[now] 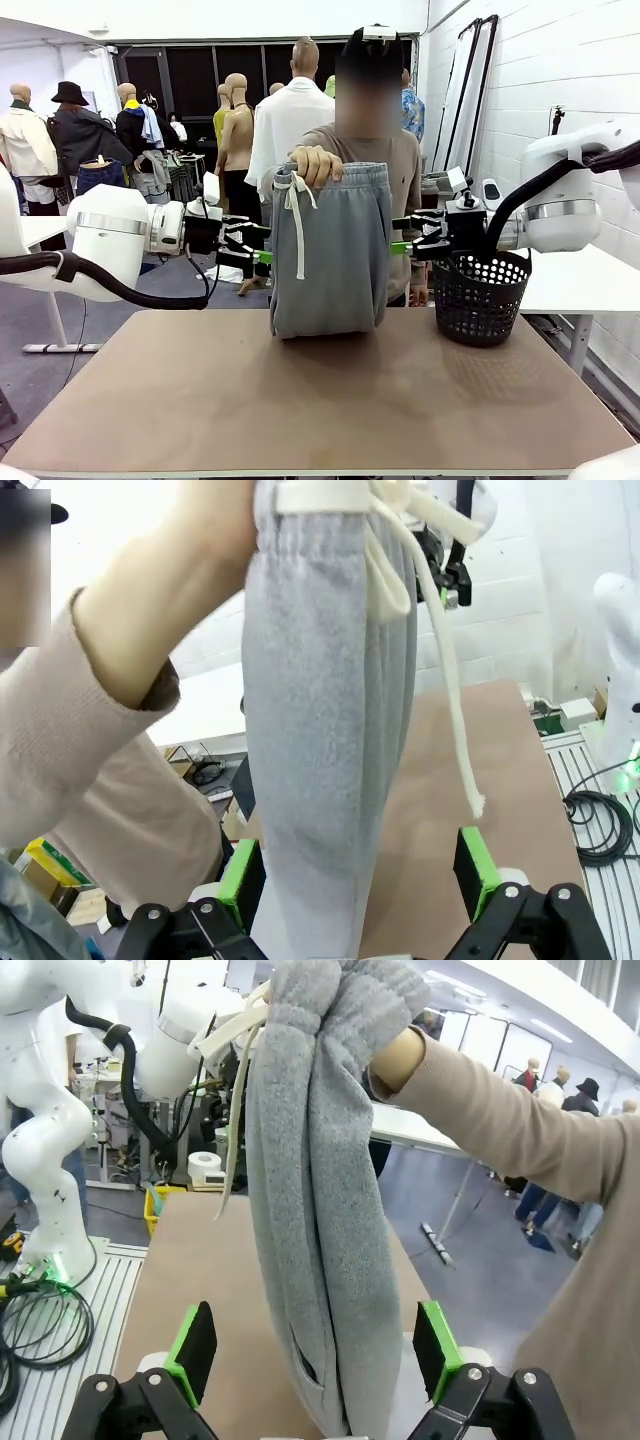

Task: Fold the training pants.
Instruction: Grab both ends of the Training pants handed by a person.

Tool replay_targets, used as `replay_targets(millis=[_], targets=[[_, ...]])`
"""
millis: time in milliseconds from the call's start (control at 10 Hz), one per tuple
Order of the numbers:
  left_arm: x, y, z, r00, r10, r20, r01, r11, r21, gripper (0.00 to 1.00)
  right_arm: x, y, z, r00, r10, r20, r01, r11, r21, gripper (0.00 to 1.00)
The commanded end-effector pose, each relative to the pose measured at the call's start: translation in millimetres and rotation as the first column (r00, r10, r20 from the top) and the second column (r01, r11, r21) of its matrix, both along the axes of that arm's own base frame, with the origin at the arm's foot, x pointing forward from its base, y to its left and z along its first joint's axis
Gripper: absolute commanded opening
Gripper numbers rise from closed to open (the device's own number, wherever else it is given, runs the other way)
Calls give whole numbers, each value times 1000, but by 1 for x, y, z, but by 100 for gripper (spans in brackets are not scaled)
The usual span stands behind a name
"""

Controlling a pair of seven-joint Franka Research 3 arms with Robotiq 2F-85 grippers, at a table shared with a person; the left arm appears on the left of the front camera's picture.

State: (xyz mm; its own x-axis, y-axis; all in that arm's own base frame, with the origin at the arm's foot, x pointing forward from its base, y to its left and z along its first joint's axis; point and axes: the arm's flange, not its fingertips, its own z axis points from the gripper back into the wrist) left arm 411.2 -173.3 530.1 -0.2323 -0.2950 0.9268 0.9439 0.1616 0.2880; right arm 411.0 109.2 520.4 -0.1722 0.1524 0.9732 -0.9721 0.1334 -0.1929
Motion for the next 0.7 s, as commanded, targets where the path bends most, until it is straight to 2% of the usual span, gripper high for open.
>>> replay_targets(millis=[0, 600], targets=[[0, -7, 1, 999, 6, 51, -3, 999, -49, 100, 7, 4, 5, 999, 10, 39, -12, 999, 42, 100], [4, -19, 20, 996, -60, 60, 64, 996, -54, 100, 6, 12, 20, 995, 6, 102, -17, 994, 104, 100]])
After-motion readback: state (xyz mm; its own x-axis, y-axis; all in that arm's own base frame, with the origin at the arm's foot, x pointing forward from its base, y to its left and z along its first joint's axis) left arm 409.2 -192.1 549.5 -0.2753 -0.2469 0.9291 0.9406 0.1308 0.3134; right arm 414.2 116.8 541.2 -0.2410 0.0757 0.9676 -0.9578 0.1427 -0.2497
